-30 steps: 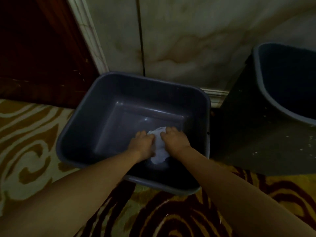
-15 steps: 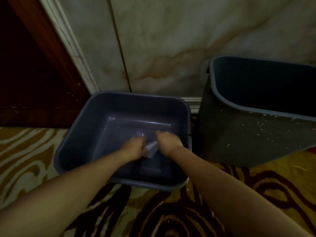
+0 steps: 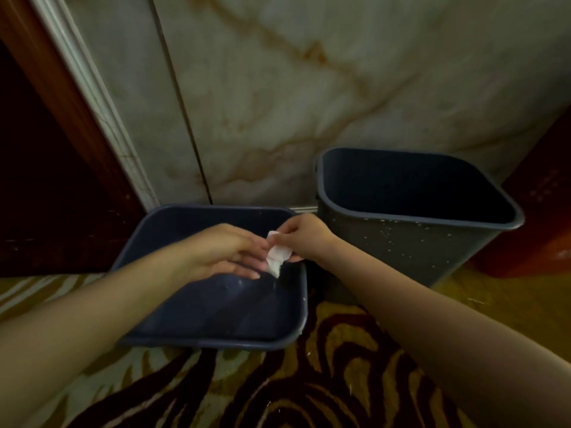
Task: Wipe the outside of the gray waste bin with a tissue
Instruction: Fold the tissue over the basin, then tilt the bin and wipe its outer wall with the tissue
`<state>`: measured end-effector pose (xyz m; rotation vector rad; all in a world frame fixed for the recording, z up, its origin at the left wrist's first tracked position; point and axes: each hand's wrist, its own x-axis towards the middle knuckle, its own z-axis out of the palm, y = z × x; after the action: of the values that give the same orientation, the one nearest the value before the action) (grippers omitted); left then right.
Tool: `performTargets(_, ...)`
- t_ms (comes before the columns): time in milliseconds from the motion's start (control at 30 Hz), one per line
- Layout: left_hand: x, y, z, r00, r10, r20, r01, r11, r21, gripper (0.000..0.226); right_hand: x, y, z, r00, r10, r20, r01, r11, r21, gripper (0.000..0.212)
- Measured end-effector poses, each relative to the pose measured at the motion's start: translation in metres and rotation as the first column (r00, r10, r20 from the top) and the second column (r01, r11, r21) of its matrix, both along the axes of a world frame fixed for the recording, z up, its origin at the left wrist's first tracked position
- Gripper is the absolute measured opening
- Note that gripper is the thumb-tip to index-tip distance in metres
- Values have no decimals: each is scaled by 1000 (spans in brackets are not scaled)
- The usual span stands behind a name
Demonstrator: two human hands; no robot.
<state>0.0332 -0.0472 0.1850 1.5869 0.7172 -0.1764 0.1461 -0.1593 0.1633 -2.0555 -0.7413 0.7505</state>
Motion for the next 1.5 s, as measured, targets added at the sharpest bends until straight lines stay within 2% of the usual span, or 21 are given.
performTargets(67, 4, -3, 27, 1000, -30, -9, 31, 970, 241, 18, 3, -23, 10, 996, -19, 89, 20, 1000, -20, 12)
performTargets(100, 11, -5, 41, 998, -47, 42, 28, 924, 382, 19, 4, -36, 15, 987, -17, 158, 22, 999, -27, 13)
performTargets(133, 20, -11, 54, 987, -93, 128, 15, 859, 511, 18, 6, -50, 21, 974, -14, 226, 22, 999, -34, 16)
performTargets(200, 45, -34, 74, 908, -310, 284, 10, 691, 723, 15, 9, -79, 32, 954, -29, 300, 47, 997, -54, 16)
performTargets(233, 58, -50, 80, 852, -446, 274, 48, 589, 807, 21, 11, -94, 38, 954, -49, 296, 69, 996, -58, 15)
performTargets(300, 85, -81, 77, 744, -665, 65, 240, 356, 903, 37, 18, -121, 51, 953, -100, 286, 123, 990, -64, 11)
performTargets(367, 107, -102, 63, 643, -737, -210, 470, 162, 868, 41, 26, -148, 61, 928, -152, 340, 183, 981, -62, 12)
performTargets(400, 115, -107, 56, 610, -738, -288, 539, 120, 834, 38, 29, -161, 64, 909, -173, 380, 214, 975, -68, 14)
performTargets(467, 124, -106, 46, 583, -745, -323, 577, 101, 810, 30, 33, -184, 65, 874, -184, 449, 260, 959, -114, 15)
performTargets(633, 129, -96, 36, 635, -732, -245, 491, 139, 860, 24, 36, -215, 61, 852, -128, 507, 267, 940, -211, 16)
performTargets(767, 135, -103, 42, 711, -687, -152, 354, 163, 921, 27, 44, -229, 66, 831, -158, 533, 280, 947, -155, 17)
performTargets(867, 145, -105, 63, 764, -639, -84, 287, 221, 932, 28, 54, -238, 74, 809, -219, 546, 320, 943, -96, 17)
performTargets(933, 149, -103, 75, 810, -584, -55, 272, 292, 917, 28, 61, -245, 83, 781, -276, 560, 358, 933, -39, 17)
performTargets(1100, 139, -103, 77, 899, -432, 70, 250, 638, 728, 22, 76, -255, 108, 681, -489, 545, 463, 864, 197, 17)
performTargets(1200, 133, -113, 63, 925, -366, 100, 249, 784, 569, 16, 77, -246, 104, 580, -603, 548, 526, 790, 315, 15)
performTargets(1300, 132, -125, 47, 940, -316, 129, 231, 867, 441, 17, 77, -231, 91, 507, -695, 511, 589, 711, 383, 15)
performTargets(1400, 129, -132, 37, 947, -281, 158, 220, 921, 321, 16, 77, -216, 74, 465, -761, 453, 674, 636, 377, 19)
performTargets(1500, 129, -136, 34, 946, -262, 193, 199, 935, 292, 19, 71, -198, 55, 520, -752, 406, 654, 656, 376, 21)
